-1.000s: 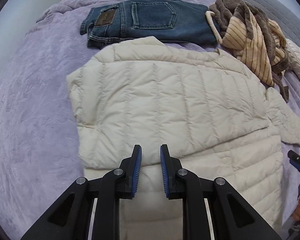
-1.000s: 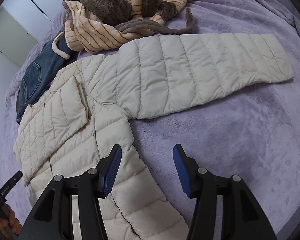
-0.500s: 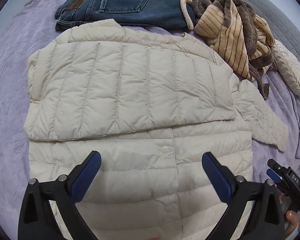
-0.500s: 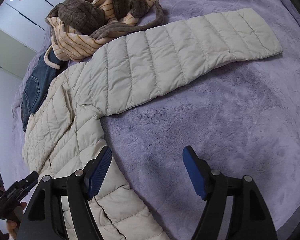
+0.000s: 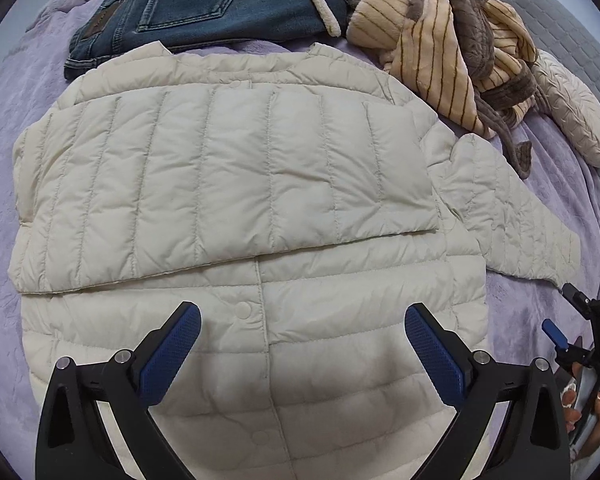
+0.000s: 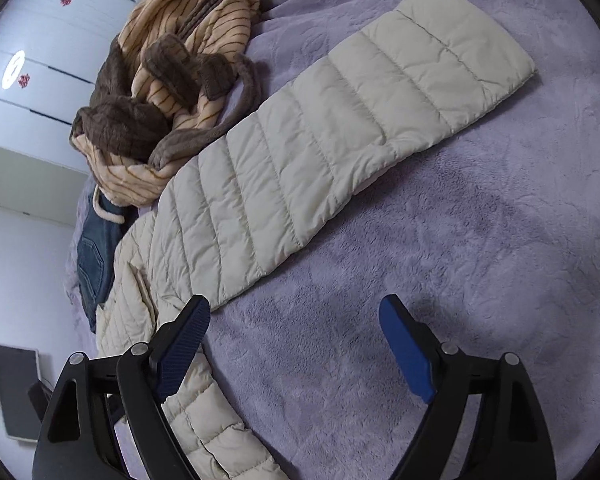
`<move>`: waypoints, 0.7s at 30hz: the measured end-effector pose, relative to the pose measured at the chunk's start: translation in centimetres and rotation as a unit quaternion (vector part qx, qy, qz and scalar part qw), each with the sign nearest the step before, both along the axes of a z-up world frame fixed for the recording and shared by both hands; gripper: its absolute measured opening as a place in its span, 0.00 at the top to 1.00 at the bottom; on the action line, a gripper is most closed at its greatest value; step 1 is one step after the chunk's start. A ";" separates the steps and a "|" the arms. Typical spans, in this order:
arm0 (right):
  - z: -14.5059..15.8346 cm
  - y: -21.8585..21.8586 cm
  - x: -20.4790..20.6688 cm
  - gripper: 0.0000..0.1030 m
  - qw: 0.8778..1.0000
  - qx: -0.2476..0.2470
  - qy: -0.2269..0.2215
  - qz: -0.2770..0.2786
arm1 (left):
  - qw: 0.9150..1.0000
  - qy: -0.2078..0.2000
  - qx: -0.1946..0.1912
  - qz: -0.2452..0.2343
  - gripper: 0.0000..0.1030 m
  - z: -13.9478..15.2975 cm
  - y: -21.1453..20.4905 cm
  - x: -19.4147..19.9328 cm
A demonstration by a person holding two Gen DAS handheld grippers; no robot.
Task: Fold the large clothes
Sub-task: 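Grasp the other sleeve cuff with the right tool and lift it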
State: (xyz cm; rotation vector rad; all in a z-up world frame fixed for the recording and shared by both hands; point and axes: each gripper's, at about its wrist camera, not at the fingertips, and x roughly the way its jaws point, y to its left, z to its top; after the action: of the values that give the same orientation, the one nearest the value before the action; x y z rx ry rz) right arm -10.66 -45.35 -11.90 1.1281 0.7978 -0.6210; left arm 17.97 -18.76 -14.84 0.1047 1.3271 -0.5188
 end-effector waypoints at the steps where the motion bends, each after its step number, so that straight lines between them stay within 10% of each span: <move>1: -0.2 -0.5 -0.2 0.14 1.000 0.009 -0.010 -0.005 | 1.000 -0.001 -0.001 -0.001 0.01 0.1 -0.2 -0.1; 21: -4.2 -10.4 0.6 0.14 0.975 0.105 -0.156 -0.119 | 0.999 -0.023 -0.015 0.026 0.01 1.3 -1.8 -0.9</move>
State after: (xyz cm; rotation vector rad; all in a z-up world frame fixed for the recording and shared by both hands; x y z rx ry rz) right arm -10.02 -55.78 -16.13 1.4881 0.4674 -0.5476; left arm 17.09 -20.58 -13.58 0.0583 1.2734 -0.4894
